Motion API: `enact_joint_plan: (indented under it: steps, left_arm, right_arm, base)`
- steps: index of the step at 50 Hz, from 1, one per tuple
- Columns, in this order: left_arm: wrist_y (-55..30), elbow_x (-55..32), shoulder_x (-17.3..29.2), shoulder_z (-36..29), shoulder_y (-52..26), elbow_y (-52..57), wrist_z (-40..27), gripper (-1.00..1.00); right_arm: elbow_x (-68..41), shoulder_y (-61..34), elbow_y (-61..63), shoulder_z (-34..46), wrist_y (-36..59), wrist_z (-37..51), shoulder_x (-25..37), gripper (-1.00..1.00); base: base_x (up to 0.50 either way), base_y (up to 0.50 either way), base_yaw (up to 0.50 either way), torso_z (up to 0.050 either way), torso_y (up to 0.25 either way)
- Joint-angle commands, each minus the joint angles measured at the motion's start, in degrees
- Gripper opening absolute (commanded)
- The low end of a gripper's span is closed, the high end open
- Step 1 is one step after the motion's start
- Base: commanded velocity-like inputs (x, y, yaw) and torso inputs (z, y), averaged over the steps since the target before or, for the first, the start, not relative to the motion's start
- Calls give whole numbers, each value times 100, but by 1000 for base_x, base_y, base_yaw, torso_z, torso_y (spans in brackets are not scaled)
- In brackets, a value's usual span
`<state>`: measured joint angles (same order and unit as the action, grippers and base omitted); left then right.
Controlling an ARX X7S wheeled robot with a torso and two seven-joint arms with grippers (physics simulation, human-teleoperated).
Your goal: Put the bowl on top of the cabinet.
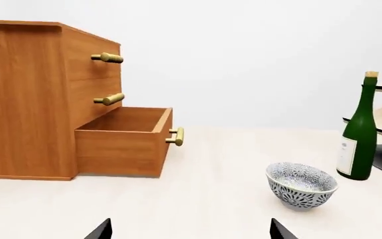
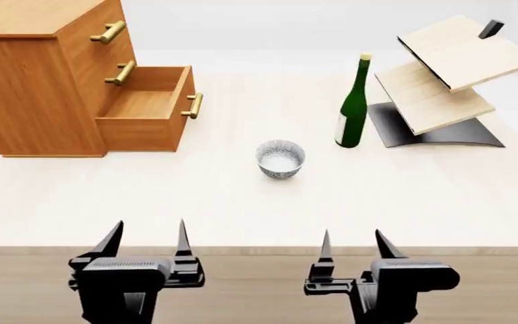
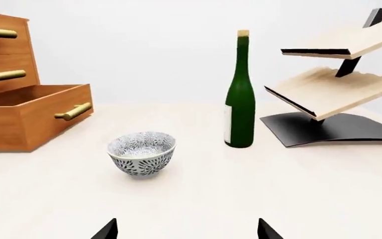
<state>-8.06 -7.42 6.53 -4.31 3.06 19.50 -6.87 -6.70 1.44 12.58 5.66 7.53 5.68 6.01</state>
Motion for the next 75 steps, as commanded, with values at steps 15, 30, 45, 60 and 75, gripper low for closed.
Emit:
enact_joint_plan:
  steps: [15,30,45,60,75]
  left_arm:
    - [-1870,-306,379,-34,84,2180,-434,100]
    - [-2381,-554,444,50,61,2715,-588,100]
    - [-2382,-464,552,-100,61,2717,-661,100]
    - [-2379,-530,594,-130,68,2756,-707,100]
    - [-2411,-597,639,-155,58,2811,-758,100]
  right_arm:
    - [-268,97,1906,34,1477,431,285,100]
    - [-530,114,2423,-70,1870,557,362,100]
    - [-623,76,2448,-102,1945,657,416,100]
    - [-676,103,2570,-49,1954,732,464,100]
    - [-722,107,2577,1,1911,783,506,100]
  base:
    - [0,0,0,0,0]
    - [0,167,0,0,0]
    - [0,500,0,0,0]
    - [0,500,0,0,0]
    - [0,500,0,0,0]
